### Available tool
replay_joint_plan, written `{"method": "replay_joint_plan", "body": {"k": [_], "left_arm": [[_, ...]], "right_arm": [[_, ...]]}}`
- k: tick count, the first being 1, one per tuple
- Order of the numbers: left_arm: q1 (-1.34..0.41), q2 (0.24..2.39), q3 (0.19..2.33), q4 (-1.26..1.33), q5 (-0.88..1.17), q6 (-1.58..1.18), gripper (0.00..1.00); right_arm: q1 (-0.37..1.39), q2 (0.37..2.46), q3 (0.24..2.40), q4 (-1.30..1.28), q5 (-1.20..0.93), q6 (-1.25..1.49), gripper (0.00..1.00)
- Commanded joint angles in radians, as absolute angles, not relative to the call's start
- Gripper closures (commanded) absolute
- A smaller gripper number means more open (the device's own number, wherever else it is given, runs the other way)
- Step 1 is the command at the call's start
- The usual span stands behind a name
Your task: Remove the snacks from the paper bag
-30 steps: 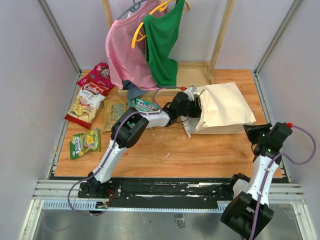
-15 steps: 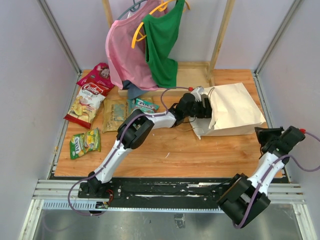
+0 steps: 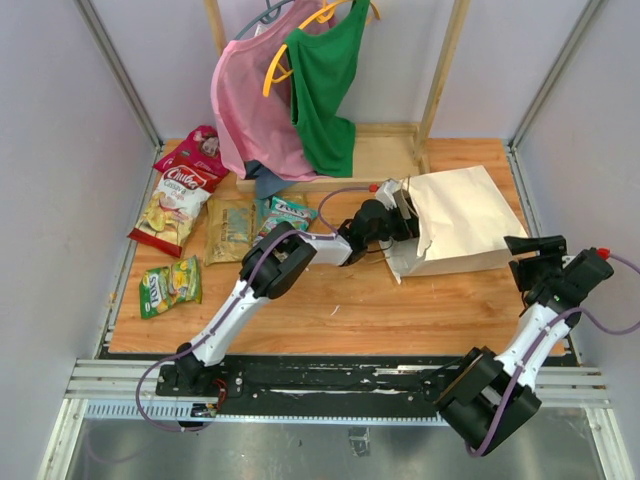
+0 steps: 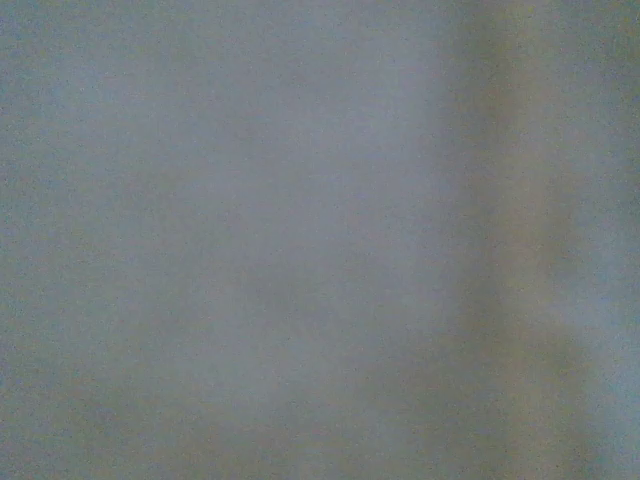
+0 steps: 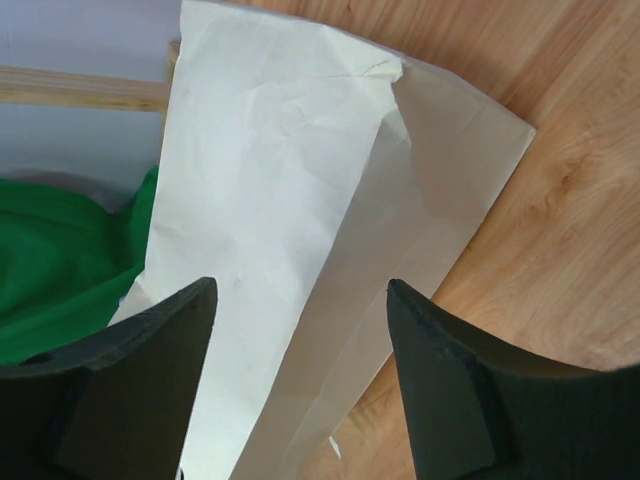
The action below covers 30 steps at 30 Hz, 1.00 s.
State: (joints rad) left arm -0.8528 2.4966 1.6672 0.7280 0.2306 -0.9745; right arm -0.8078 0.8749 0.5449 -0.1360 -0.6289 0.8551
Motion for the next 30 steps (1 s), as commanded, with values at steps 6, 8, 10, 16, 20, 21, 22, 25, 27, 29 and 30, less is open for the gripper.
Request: {"method": "replay_joint_plan", "body": {"k": [6, 8, 10, 16, 20, 21, 22, 25, 27, 29, 30], "left_arm": [[-0.868, 2.611, 1.782, 0.841, 0.190, -1.064, 0.19], [-0.867, 2.623, 1.793, 0.831, 0.185, -1.063, 0.26], [-0.866, 2.629, 1.806, 0.821, 0.187, -1.054, 0.35], [-0.836, 2.555, 1.647, 0.904, 0.184, -1.064, 0.99], [-0.813, 2.418, 1.391, 1.052, 0.164, -1.040, 1.00], [-0.811, 2.380, 1.336, 1.074, 0.157, -1.025, 1.00], [-0.810, 2.346, 1.285, 1.091, 0.150, -1.009, 0.99], [-0.807, 2.256, 1.157, 1.141, 0.132, -0.971, 0.99], [-0.805, 2.200, 1.098, 1.160, 0.128, -0.955, 0.99], [-0.803, 2.152, 1.039, 1.176, 0.119, -0.942, 0.99], [-0.800, 2.129, 1.009, 1.180, 0.114, -0.935, 0.99]], "right_arm": [[-0.821, 0.811, 0.544, -0.159, -0.653, 0.841, 0.18], [-0.821, 0.807, 0.537, -0.154, -0.658, 0.850, 0.17], [-0.819, 0.805, 0.532, -0.147, -0.666, 0.858, 0.17], [-0.818, 0.802, 0.533, -0.149, -0.677, 0.856, 0.17], [-0.816, 0.803, 0.524, -0.134, -0.678, 0.865, 0.15], [-0.815, 0.805, 0.521, -0.127, -0.679, 0.870, 0.15], [-0.815, 0.808, 0.518, -0.119, -0.682, 0.872, 0.15], [-0.813, 0.812, 0.516, -0.112, -0.682, 0.871, 0.14], [-0.813, 0.815, 0.516, -0.112, -0.677, 0.868, 0.13], [-0.813, 0.816, 0.518, -0.113, -0.676, 0.865, 0.12], [-0.813, 0.818, 0.521, -0.116, -0.676, 0.861, 0.12]]}}
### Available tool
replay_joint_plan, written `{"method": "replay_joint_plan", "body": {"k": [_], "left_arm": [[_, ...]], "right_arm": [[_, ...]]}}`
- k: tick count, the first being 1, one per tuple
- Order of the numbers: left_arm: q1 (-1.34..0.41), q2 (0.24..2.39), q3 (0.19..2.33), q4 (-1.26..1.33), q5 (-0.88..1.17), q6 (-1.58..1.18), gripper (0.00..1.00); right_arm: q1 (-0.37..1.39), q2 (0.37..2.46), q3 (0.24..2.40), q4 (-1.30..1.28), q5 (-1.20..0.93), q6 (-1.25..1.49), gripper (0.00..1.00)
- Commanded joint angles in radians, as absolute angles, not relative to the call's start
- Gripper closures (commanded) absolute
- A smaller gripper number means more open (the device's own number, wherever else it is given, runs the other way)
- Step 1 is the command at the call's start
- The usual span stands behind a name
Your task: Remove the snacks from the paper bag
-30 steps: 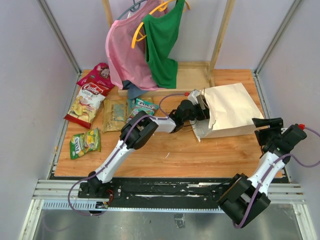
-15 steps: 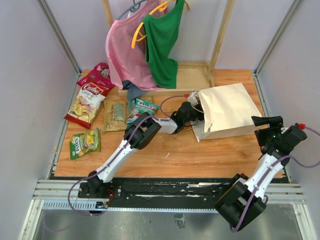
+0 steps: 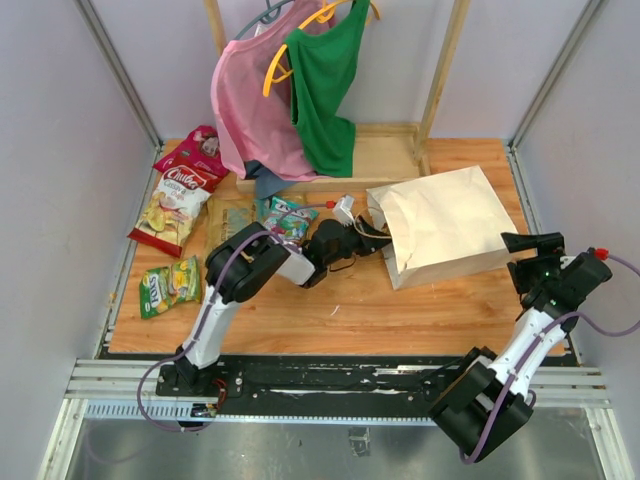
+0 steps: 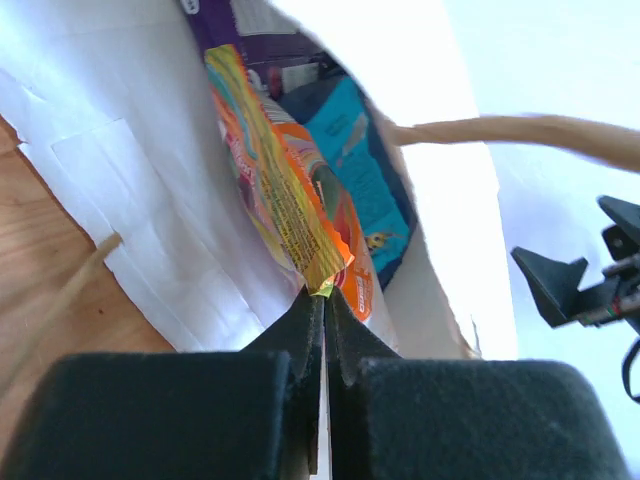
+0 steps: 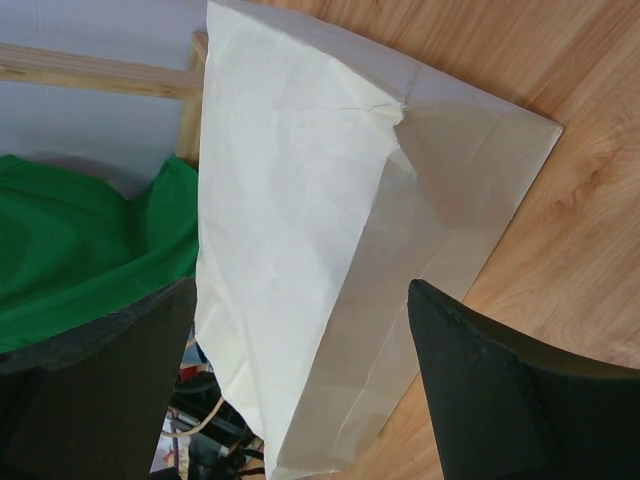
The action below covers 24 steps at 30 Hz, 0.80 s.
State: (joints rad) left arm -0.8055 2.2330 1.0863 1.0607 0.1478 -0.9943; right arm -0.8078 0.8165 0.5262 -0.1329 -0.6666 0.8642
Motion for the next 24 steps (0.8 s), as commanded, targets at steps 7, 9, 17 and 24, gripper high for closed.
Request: {"method": "replay_joint_plan", "body": {"k": [7, 9, 17, 24], "left_arm": [[-0.768, 2.018, 0.840, 1.169, 0.122, -0.904, 0.99], [-0.764, 2.003, 0.790, 1.188, 0.121, -0.904, 1.00], [-0.735, 1.870, 0.610, 1.203, 0.119, -0.873, 0.99], [-0.729, 1.601, 0.407, 1.096, 0.078, -0.798, 0.99]], "right_arm": [[-0.813, 0.830, 0.522, -0.106, -0.676, 0.861, 0.10], [-0.812, 0.834, 0.519, -0.101, -0.678, 0.862, 0.10], [-0.811, 0.836, 0.521, -0.100, -0.686, 0.858, 0.10], [-0.788, 0.831, 0.515, -0.090, -0.691, 0.850, 0.01]]}}
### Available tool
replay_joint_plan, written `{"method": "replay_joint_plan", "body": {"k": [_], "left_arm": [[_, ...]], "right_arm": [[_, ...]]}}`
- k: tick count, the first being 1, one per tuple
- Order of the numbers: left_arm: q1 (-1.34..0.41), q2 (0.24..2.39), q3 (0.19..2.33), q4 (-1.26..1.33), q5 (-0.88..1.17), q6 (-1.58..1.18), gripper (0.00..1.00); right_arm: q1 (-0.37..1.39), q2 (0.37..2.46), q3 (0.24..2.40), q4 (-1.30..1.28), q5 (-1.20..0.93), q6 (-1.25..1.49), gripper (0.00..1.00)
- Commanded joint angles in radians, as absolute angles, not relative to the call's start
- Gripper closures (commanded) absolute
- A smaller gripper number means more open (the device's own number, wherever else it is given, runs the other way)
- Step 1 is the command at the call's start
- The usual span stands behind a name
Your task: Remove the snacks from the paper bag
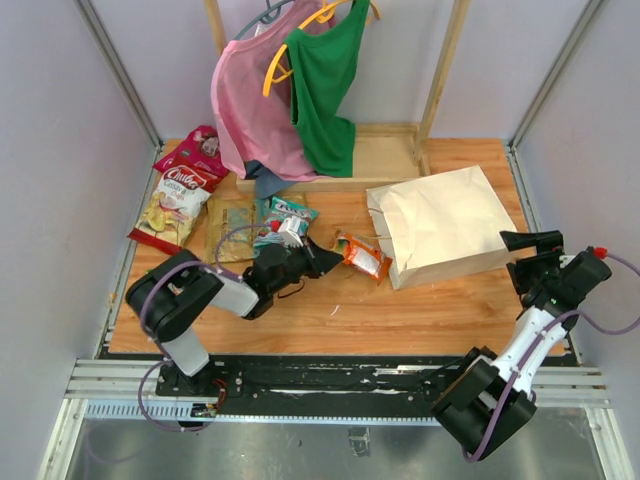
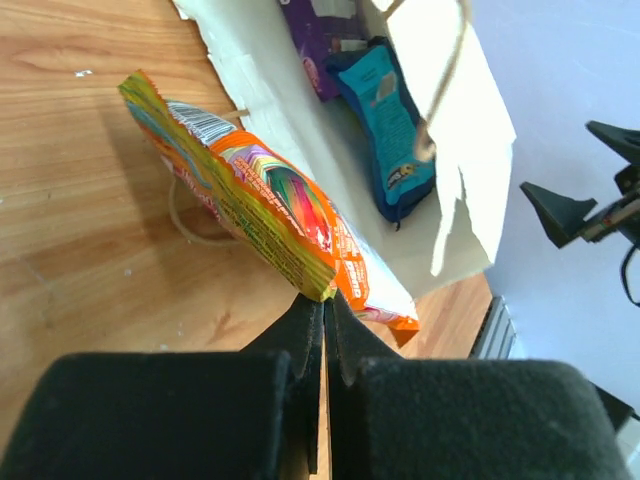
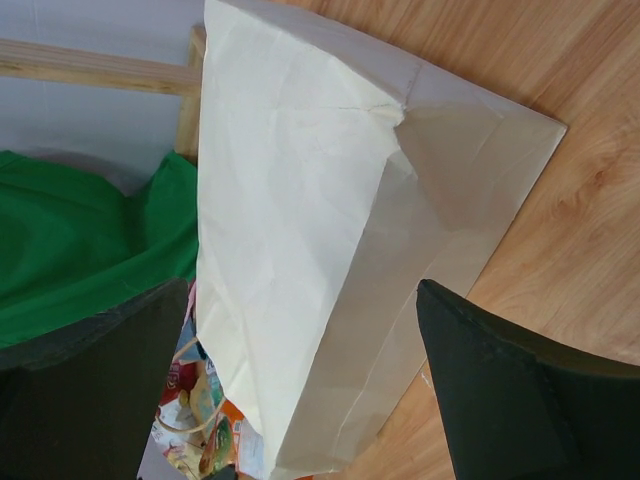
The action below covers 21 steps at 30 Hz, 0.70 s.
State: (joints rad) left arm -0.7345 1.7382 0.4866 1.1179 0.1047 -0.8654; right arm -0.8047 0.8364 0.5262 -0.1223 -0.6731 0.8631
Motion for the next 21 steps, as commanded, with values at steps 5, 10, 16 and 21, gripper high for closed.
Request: {"method": "replay_joint_plan", "body": {"k": [5, 10, 16, 21], "left_arm": [[-0.729, 1.336, 0.357, 0.827, 0.037, -0.706, 0.99], [-0.729, 1.049, 0.371, 0.502, -0.030, -0.625, 0.99], [-0.729, 0.863, 0.500, 0.056, -0.139, -0.564, 1.00], [-0.729, 0.887, 0.649, -0.305, -0.290, -0.638, 0.99]], "right_arm": [[-0.775, 0.837, 0.561, -0.130, -0.672, 0.813, 0.01], [-0.726, 0.830, 0.638, -0.202, -0.607, 0.784, 0.01], [-0.606, 0.817, 0.734, -0.314, -0.467, 0.736, 0.01], [-0.493, 0.805, 0.771, -0.377, -0.371, 0.716, 0.02]]}}
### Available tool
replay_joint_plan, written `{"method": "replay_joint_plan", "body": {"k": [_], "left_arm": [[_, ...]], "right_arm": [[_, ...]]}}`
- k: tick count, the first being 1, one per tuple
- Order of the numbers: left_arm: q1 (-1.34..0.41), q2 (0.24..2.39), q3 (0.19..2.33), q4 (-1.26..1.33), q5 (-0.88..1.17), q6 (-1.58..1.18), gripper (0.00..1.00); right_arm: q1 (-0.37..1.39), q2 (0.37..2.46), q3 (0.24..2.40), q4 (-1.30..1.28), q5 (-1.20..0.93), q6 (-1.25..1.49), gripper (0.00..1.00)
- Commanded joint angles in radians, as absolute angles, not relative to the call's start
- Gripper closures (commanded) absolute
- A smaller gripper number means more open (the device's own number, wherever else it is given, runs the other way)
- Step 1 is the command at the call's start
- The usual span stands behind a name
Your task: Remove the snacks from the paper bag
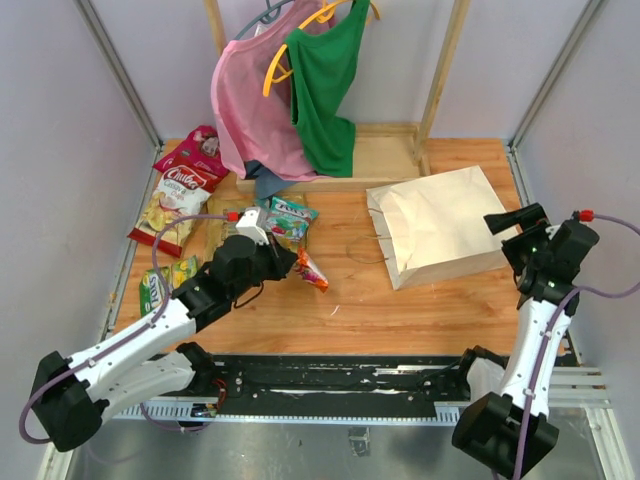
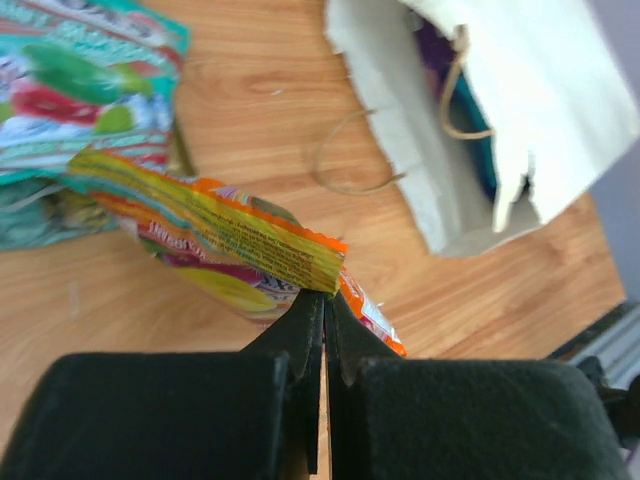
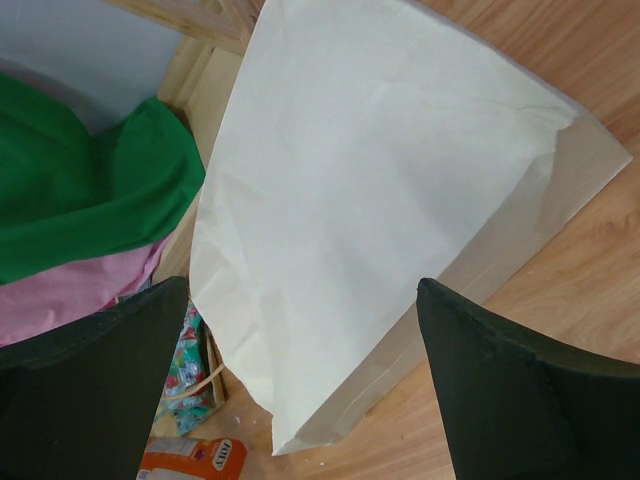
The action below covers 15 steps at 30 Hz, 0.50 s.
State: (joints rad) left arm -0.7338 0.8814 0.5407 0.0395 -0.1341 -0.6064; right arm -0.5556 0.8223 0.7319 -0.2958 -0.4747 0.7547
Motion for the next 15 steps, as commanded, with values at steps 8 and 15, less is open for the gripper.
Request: {"method": "replay_joint_plan", "body": {"k": [8, 15], "left_arm": [[-0.729, 0.816, 0.736, -0.623, -0.434, -0.947, 0.99], [-0.729, 0.749, 0.859, -0.962, -0.611, -1.370, 1.00]], "right_arm": [[-0.478, 0.786, 0.773, -0.403, -0.340, 0.703, 0.01], [-0.463, 0.785, 0.753, -0.383, -0.336, 0.705, 0.02]]}}
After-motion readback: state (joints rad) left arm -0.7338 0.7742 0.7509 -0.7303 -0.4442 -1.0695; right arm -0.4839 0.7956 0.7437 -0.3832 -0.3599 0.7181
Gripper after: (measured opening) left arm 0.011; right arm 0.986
